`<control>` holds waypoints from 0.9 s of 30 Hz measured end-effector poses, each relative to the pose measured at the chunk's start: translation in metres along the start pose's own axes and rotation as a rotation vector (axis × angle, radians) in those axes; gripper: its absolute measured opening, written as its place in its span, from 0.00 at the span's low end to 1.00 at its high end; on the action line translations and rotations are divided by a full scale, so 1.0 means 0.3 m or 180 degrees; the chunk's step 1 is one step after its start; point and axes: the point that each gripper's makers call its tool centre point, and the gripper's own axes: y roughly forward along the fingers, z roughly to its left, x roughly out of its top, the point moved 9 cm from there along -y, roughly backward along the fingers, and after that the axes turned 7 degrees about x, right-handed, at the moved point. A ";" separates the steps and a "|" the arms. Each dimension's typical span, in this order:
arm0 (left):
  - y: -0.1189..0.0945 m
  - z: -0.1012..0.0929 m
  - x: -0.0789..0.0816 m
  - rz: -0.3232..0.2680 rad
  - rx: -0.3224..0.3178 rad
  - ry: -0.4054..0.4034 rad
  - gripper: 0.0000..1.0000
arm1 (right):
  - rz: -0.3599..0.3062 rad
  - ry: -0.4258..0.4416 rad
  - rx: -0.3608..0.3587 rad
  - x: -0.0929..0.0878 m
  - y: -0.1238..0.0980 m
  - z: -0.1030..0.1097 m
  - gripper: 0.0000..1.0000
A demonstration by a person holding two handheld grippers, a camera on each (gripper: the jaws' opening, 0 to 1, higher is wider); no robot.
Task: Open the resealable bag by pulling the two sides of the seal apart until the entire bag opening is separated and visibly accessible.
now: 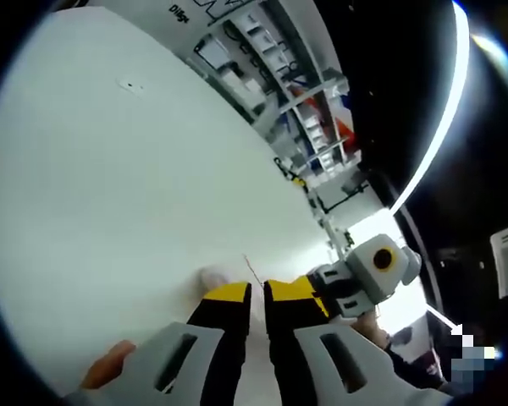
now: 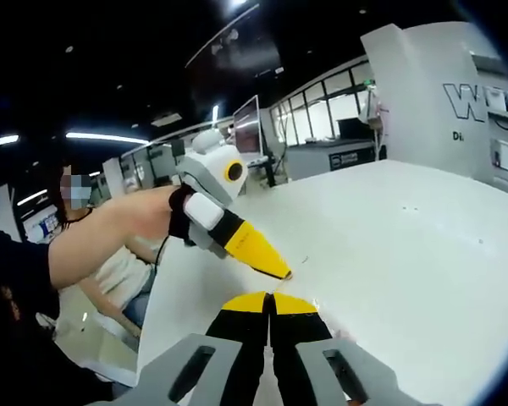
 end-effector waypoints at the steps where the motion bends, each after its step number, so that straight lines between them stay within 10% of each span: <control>1: -0.001 0.003 -0.003 0.0010 0.0039 0.0015 0.07 | -0.0005 0.0003 -0.0008 0.002 -0.001 -0.001 0.00; 27: 0.009 0.016 0.005 0.0104 0.0086 0.0011 0.03 | 0.0127 -0.0277 -0.0042 -0.005 0.019 0.026 0.00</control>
